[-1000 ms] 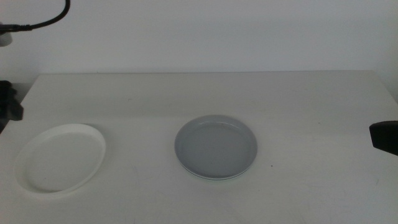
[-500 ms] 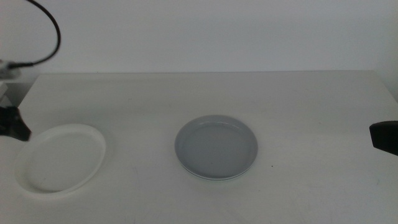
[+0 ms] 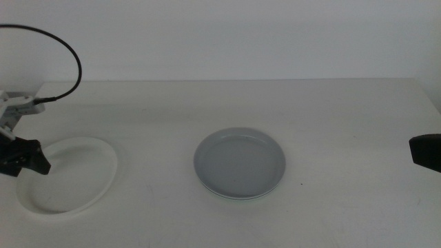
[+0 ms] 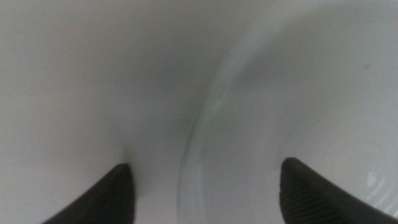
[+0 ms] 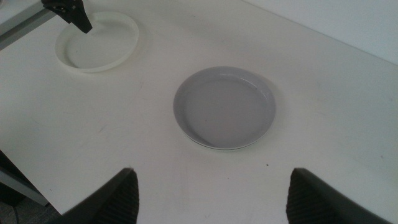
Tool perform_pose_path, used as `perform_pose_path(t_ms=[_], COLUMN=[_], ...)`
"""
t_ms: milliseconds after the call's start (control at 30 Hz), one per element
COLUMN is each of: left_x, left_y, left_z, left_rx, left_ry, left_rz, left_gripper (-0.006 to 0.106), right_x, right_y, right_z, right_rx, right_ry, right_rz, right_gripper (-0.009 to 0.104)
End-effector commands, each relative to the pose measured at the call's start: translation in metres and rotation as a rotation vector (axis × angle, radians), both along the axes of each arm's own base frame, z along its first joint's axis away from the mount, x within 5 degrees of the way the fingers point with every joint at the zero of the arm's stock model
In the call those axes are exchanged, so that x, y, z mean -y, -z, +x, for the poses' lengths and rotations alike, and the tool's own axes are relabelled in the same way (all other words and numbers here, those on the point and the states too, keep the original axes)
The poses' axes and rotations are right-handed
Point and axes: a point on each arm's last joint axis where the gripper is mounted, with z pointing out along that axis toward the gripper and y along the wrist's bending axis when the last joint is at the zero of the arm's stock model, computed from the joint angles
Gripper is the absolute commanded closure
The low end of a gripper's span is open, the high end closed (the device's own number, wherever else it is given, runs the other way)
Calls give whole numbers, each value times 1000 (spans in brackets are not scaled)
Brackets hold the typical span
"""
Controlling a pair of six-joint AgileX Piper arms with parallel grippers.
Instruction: Stack the three bowls on top of each other.
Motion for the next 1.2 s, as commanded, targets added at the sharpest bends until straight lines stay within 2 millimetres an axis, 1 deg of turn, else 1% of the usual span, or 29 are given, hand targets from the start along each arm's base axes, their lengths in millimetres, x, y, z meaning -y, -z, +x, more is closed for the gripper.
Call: perform_pose_path(t_ms=[0,33,100,200,267,333,433,533,633,733,867,933,1000,1067,1167], left_x=[0,0,0,0,1,1,4,10,26,54,106,133,164,189,224], left_y=[-16,-14,-14,-14,-17,-21,-33,-57,-90,-116,-139,-147,-155,-161,-163], left_z=[4,4,4,3,3,2,-3,-10,-15,-15,-5,0,4,5,5], left_rx=[53,49,48,41,38,41,43,61,113,170,183,200,231,260,289], left_ry=[-15,-15,-17,-18,-24,-27,-16,-33,-57,-40,19,47,79,92,111], left_rz=[-9,-11,-11,-16,-21,-20,-22,-37,-52,-60,-104,-122,-141,-161,-193], left_gripper=[35,40,55,84,101,100,100,100,100,100,100,100,100,100,100], right_x=[0,0,0,0,0,0,0,0,0,0,0,0,0,0,0], right_y=[-12,-11,-11,-11,-11,-11,-12,-11,-11,-11,-11,-11,-11,-11,-11], right_z=[1,1,1,1,1,1,1,1,1,1,1,1,1,1,1], right_rx=[71,71,71,71,71,71,72,71,71,71,71,71,71,71,71], right_ry=[17,17,17,17,17,17,17,17,17,17,17,17,16,16,16], right_rz=[40,39,39,39,39,39,40,39,39,39,39,39,39,39,39], right_gripper=[35,35,35,35,35,35,35,35,35,35,35,35,35,35,35])
